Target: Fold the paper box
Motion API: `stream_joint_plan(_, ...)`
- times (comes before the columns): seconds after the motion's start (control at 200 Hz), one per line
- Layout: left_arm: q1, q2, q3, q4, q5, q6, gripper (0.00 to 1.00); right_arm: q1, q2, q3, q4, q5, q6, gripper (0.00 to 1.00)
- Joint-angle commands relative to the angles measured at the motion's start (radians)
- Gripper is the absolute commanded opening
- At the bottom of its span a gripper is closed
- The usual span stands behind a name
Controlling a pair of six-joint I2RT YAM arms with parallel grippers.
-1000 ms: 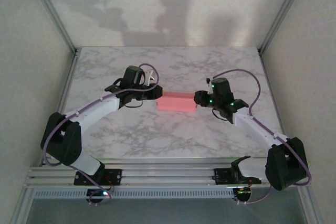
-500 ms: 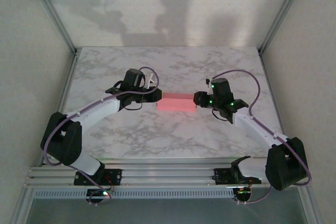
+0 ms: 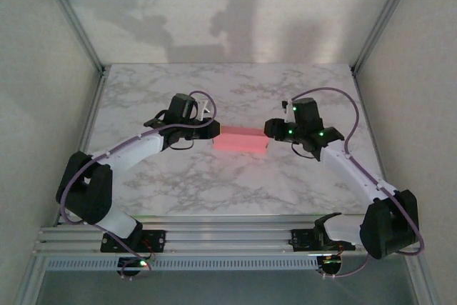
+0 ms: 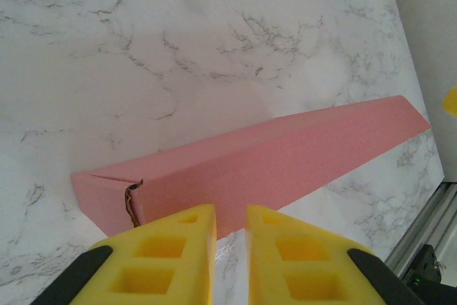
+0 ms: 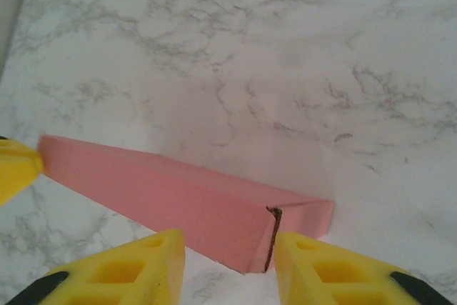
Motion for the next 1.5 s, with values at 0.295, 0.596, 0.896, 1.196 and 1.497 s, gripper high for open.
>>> stream_joint_plan(0.295, 0.001, 0.032, -0.004, -0.029, -0.022, 0.019, 0.2, -0.056, 0.08, 0.043, 0.057, -0.245, 0.017, 0.0)
stream_joint_plan(0.596, 0.001, 0.034, -0.004, -0.034, -0.028, 0.023, 0.2, -0.076, 0.122, 0.031, 0.003, -0.233, -0.006, 0.0)
stream_joint_plan(0.896, 0.001, 0.035, -0.007, -0.039, -0.036, 0.024, 0.2, -0.079, 0.126, 0.015, -0.048, -0.216, -0.038, 0.0)
stream_joint_plan(1.196, 0.001, 0.034, -0.009, -0.043, -0.039, 0.022, 0.2, -0.078, 0.132, -0.031, -0.021, -0.226, -0.026, 0.0)
stream_joint_plan(1.497, 0.0, 0.032, -0.012, -0.038, -0.036, 0.019, 0.2, -0.079, 0.127, -0.093, 0.165, -0.293, 0.121, 0.0)
